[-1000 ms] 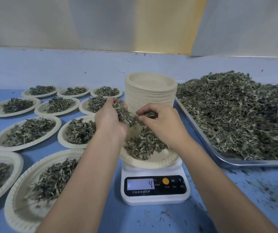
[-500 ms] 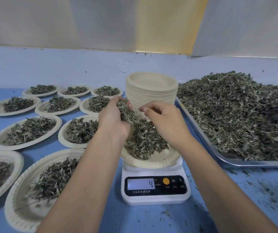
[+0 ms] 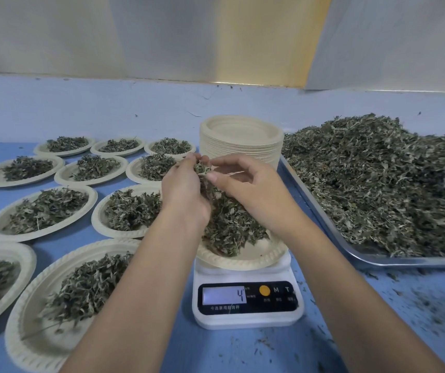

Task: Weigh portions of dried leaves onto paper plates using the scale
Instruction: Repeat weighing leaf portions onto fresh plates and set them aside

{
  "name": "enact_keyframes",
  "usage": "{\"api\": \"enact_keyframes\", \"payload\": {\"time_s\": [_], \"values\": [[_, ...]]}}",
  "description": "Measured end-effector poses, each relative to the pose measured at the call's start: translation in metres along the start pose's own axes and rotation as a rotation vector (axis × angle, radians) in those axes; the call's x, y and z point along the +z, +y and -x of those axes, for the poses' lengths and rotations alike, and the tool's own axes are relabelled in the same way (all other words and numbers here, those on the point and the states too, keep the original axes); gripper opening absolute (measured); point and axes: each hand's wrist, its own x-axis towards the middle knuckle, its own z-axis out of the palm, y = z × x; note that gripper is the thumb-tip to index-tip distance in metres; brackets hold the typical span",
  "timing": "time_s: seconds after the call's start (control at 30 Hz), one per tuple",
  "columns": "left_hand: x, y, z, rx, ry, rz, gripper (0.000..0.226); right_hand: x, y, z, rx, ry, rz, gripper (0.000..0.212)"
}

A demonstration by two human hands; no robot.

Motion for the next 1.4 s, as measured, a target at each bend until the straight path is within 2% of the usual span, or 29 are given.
{"api": "enact_keyframes", "payload": {"time_s": [0.1, 0.23, 0.43, 0.67, 0.77, 0.9, 1.1, 1.27, 1.4], "values": [[0.003, -0.003, 0.005, 0.011, -0.021, -0.050, 0.021, 0.004, 0.000, 0.001, 0.008, -0.018, 0.056, 0.023], [0.005, -0.008, 0.009, 0.058, -0.026, -0.128, 0.017, 0.007, 0.000, 0.002, -0.026, 0.049, 0.098, 0.024], [0.005, -0.007, 0.009, 0.028, -0.068, -0.128, 0.020, 0.005, 0.002, 0.000, -0.042, 0.088, 0.046, 0.030], [0.000, 0.002, 0.004, 0.018, -0.001, -0.032, 0.025, -0.001, 0.003, -0.004, -0.005, 0.102, -0.024, 0.030], [-0.002, 0.006, 0.001, 0.011, 0.012, -0.021, 0.027, -0.005, 0.002, -0.005, 0.015, 0.118, -0.031, 0.025], [-0.005, 0.007, -0.005, -0.005, 0.013, 0.011, 0.029, -0.008, 0.001, -0.004, 0.034, 0.166, 0.011, 0.007], [-0.007, 0.006, -0.008, -0.033, 0.000, 0.115, 0.027, -0.014, 0.005, -0.007, 0.069, 0.151, 0.044, 0.011], [-0.008, 0.010, -0.010, -0.042, 0.001, 0.142, 0.028, -0.018, 0.007, -0.007, 0.060, 0.082, 0.077, 0.008], [-0.008, 0.009, -0.010, -0.028, 0.029, 0.091, 0.027, -0.023, 0.010, -0.003, 0.054, -0.135, 0.235, 0.010]]}}
